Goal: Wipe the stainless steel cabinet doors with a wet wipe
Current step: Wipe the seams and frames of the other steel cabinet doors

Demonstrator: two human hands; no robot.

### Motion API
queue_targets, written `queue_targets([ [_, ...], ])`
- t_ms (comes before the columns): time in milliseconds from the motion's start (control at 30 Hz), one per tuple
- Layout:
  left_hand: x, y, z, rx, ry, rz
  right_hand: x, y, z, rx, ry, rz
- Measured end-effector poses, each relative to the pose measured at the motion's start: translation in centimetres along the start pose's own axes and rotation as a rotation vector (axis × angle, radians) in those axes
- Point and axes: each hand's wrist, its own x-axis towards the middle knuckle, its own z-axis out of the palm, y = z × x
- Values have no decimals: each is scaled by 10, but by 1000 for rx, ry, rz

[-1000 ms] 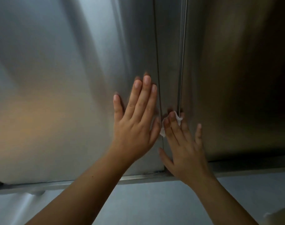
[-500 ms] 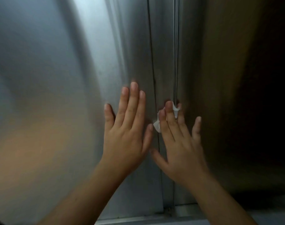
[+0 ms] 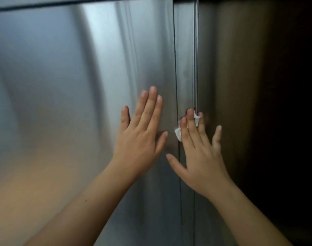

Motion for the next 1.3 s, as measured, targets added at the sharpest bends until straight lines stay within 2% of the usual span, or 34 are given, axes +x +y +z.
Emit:
queue_targets([
  [167, 9, -12, -5, 14, 27, 86, 24, 0, -20, -2, -20, -19],
  [400, 59, -29, -22, 15, 66, 34, 71, -2, -60, -46, -18, -47],
  [633, 118, -50, -46, 152, -57, 107, 109, 0, -85, -101, -14, -70],
  [733, 121, -53, -40, 241, -15, 134, 121, -2, -91, -106, 23, -57],
  [867, 121, -56, -31, 182, 91, 186, 124, 2, -88, -65, 61, -76],
  [1067, 122, -58, -29, 154, 139, 199, 119, 3, -85, 77, 151, -116],
  [1300, 113, -59, -25, 75, 248, 174, 118, 5, -80, 81, 358, -145],
])
